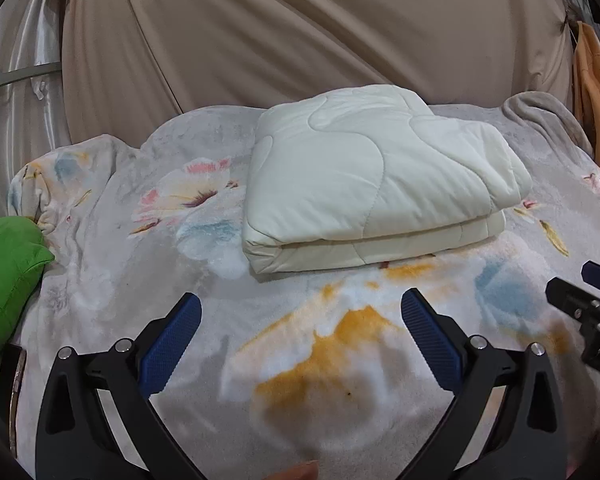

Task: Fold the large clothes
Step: 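Release the folded bundle and pull both tools back from it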

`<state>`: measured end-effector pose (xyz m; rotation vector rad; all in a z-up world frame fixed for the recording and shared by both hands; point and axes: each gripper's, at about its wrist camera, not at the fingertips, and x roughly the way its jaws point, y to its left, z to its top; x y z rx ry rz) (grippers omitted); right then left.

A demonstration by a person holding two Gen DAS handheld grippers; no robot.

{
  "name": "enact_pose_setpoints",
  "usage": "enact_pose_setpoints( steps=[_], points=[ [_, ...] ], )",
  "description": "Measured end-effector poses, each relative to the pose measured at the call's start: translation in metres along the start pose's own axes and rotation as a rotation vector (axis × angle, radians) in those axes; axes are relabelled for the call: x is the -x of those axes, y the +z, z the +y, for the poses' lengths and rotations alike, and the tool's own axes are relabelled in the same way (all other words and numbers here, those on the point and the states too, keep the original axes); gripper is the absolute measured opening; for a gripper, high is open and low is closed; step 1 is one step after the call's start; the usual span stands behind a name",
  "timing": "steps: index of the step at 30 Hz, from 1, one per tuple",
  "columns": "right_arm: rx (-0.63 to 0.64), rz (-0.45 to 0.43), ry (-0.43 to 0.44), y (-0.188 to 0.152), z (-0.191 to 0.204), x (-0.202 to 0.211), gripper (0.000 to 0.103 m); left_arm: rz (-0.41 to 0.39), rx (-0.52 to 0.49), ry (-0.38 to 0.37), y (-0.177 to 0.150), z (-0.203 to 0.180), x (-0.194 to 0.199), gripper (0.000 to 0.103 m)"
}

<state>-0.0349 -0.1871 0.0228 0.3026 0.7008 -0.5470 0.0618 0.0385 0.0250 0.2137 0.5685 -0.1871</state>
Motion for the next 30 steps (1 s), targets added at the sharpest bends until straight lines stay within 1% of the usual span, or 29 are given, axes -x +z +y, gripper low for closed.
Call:
enact_pose_setpoints(
  steps=[2,5,7,9,11,13,14,15,16,17,18,19,20,22,24,25,27,28,29,30],
  points=[
    [0.014,0.011,-0.018,-0.002,0.004,-0.003,0.069,-0.002,0.001,0.008,-0.001,0.0,0.0,0.098],
    [0.019,0.01,-0.015,-0.002,0.004,-0.002,0.069,-0.008,0.022,0.009,0.001,0.004,0.001,0.098],
    [0.013,-0.001,0.024,0.005,0.004,0.001,0.069,-0.026,0.031,0.002,0.01,0.011,0.004,0.098],
    [0.017,-0.004,0.063,0.023,0.005,0.004,0.06,-0.044,0.054,0.003,0.026,0.022,0.004,0.098],
    [0.017,-0.013,0.091,0.046,0.006,0.003,0.029,-0.051,0.088,0.007,0.043,0.034,-0.005,0.098],
    [0.006,-0.018,0.12,0.068,0.008,-0.002,0.018,-0.034,0.116,0.018,0.056,0.044,-0.022,0.098],
    [0.003,-0.024,0.125,0.08,0.01,-0.009,0.015,-0.011,0.128,0.016,0.061,0.049,-0.034,0.098],
    [0.006,-0.025,0.116,0.088,0.013,-0.016,0.015,0.013,0.13,0.016,0.063,0.051,-0.045,0.098],
    [0.016,-0.015,0.101,0.094,0.015,-0.026,0.014,0.04,0.135,0.032,0.064,0.053,-0.057,0.098],
    [0.037,0.017,0.064,0.096,0.019,-0.042,0.013,0.072,0.124,0.054,0.062,0.053,-0.071,0.098],
    [0.052,0.054,0.018,0.095,0.019,-0.059,0.013,0.089,0.112,0.054,0.058,0.053,-0.082,0.098],
    [0.07,0.11,-0.01,0.087,0.02,-0.081,0.013,0.099,0.112,0.036,0.054,0.054,-0.089,0.098],
    [0.078,0.144,-0.001,0.079,0.019,-0.095,0.014,0.112,0.118,0.02,0.049,0.053,-0.095,0.098],
    [0.112,0.099,-0.026,0.066,0.023,-0.101,0.014,0.099,0.117,0.036,0.046,0.051,-0.095,0.098],
    [0.152,0.093,-0.063,0.069,0.033,-0.092,0.016,0.091,0.101,0.057,0.048,0.051,-0.089,0.098],
    [0.15,0.09,-0.068,0.071,0.034,-0.087,0.017,0.086,0.098,0.061,0.049,0.05,-0.082,0.098],
    [0.122,0.066,-0.044,0.072,0.032,-0.063,0.023,0.069,0.092,0.048,0.047,0.048,-0.063,0.098],
    [0.108,0.052,-0.029,0.07,0.029,-0.05,0.033,0.062,0.089,0.039,0.045,0.046,-0.053,0.098],
    [0.088,0.038,-0.015,0.064,0.026,-0.034,0.051,0.056,0.087,0.024,0.04,0.043,-0.042,0.098],
    [0.073,0.03,-0.007,0.057,0.023,-0.022,0.057,0.048,0.083,0.012,0.035,0.039,-0.032,0.098]
  ],
)
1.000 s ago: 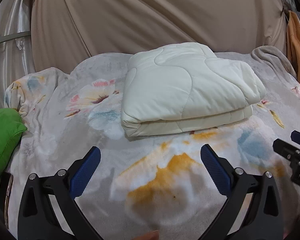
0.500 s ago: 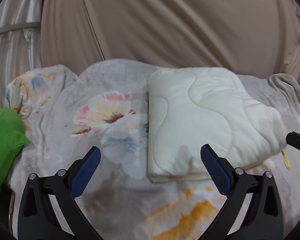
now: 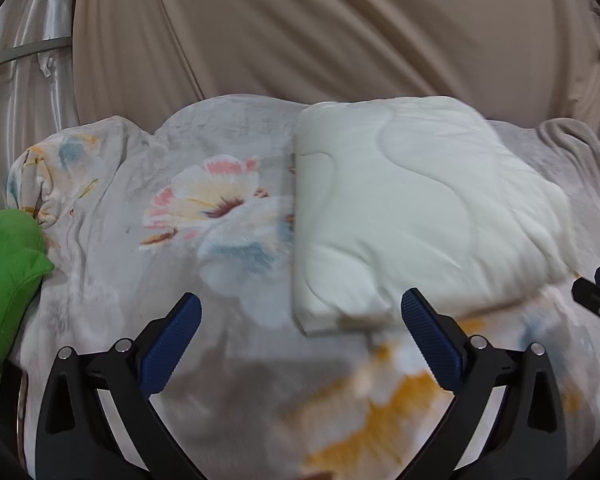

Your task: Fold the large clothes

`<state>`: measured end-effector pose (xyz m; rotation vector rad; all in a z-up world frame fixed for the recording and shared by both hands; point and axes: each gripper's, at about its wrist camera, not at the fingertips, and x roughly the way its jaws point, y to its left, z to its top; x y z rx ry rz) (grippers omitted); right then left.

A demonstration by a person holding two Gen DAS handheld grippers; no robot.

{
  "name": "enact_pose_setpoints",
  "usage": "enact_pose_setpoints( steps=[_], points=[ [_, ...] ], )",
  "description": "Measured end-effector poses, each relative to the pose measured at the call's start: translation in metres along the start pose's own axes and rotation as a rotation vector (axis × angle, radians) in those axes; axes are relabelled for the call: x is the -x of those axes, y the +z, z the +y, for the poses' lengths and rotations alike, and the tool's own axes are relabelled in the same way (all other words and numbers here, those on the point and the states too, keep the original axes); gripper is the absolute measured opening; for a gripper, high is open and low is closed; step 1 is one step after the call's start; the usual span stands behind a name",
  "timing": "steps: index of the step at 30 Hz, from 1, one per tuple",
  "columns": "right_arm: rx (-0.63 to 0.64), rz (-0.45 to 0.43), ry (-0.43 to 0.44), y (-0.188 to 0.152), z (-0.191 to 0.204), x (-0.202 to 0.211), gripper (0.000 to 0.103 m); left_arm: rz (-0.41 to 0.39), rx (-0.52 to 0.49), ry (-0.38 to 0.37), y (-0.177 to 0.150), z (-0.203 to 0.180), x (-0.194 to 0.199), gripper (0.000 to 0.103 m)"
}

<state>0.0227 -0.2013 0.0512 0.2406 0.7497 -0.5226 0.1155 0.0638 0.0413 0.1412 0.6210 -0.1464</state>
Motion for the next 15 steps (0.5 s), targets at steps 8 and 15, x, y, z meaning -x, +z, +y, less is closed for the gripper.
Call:
enact_pose_setpoints(
  steps=[8,15],
  points=[
    [-0.01,-0.02,-0.088,-0.069,-0.007,0.037,0.068,0.016,0.003,-0.044,-0.049,-0.034,0.032,0.098],
    [0.029,0.003,-0.124,-0.081,0.002,0.031,0.072,-0.033,-0.019,-0.01,-0.054,-0.043,0.04,0.098]
  ],
)
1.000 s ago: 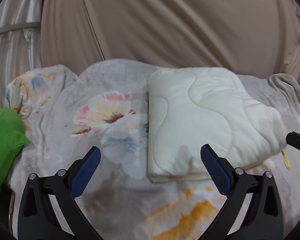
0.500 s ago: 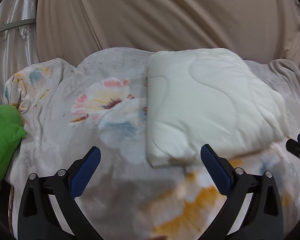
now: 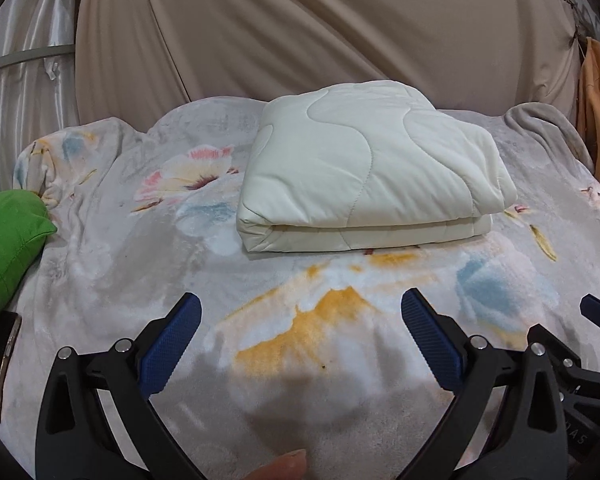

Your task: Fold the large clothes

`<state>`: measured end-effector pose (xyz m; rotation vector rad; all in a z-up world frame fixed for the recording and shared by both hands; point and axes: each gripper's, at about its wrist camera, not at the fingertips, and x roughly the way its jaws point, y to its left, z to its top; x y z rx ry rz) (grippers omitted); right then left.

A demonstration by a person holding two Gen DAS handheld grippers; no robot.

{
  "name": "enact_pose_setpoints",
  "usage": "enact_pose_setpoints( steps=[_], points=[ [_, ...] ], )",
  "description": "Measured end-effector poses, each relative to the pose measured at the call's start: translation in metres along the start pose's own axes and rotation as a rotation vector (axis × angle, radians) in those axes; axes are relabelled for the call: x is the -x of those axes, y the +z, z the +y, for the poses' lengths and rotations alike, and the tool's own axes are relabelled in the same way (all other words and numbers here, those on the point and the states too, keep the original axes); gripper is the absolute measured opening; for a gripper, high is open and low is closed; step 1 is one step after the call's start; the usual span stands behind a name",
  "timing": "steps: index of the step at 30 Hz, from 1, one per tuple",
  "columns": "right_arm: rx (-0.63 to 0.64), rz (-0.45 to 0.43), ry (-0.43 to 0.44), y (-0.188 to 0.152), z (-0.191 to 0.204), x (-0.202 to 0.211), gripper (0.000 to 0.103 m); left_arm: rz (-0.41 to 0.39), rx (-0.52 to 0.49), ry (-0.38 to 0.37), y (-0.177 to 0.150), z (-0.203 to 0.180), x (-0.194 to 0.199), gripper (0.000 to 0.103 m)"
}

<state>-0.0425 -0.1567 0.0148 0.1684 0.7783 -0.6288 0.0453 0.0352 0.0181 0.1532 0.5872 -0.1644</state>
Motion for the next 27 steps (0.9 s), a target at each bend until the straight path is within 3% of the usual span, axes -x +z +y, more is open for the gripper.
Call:
enact_pose_setpoints(
  steps=[27],
  points=[
    [-0.024,0.001,-0.004,-0.005,0.0029,0.0003,0.074,0.004,-0.038,0.026,-0.0029,-0.007,-0.0022,0.098]
  ],
)
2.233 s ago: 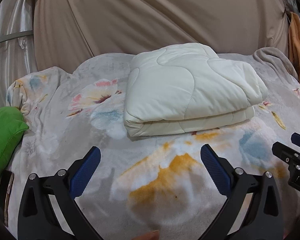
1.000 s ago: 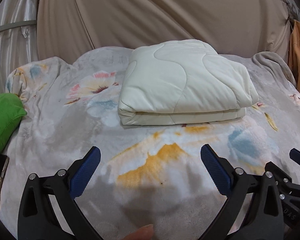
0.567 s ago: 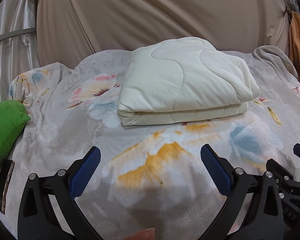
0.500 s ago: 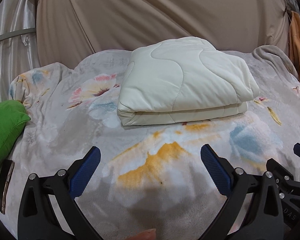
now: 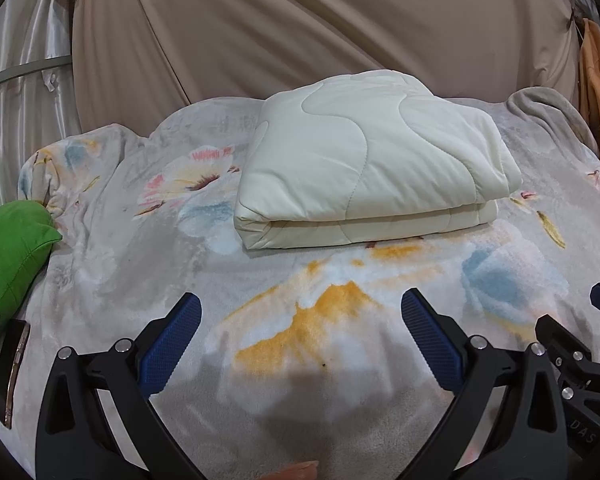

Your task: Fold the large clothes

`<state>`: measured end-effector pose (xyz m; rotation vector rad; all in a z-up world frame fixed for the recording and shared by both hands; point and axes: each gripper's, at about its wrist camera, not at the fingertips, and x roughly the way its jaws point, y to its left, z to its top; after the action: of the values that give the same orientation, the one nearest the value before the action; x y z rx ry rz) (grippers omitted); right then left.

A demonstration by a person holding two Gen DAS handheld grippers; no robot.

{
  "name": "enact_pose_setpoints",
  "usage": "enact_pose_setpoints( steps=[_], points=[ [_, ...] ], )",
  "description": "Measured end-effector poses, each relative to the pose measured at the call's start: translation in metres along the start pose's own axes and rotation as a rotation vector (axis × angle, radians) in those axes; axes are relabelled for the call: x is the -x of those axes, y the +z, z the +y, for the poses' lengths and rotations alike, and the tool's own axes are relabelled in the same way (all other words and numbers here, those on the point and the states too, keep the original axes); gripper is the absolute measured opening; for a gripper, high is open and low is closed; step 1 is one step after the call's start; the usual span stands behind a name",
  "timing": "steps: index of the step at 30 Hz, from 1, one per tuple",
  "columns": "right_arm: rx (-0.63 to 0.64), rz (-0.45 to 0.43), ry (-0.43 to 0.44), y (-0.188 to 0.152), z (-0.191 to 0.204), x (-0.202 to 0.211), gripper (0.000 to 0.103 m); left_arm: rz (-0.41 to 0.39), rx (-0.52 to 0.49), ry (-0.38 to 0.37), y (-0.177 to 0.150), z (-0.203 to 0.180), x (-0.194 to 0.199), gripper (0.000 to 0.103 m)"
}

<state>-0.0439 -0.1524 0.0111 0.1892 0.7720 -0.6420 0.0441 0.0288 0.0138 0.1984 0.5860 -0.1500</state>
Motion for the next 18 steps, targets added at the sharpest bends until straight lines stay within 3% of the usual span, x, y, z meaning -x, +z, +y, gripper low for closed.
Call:
enact_pose_setpoints(
  steps=[18],
  points=[
    [0.0,-0.001,0.031,0.004,0.014,-0.002,0.074,-0.005,-0.056,0.009,-0.002,-0.003,-0.001,0.098]
  ],
)
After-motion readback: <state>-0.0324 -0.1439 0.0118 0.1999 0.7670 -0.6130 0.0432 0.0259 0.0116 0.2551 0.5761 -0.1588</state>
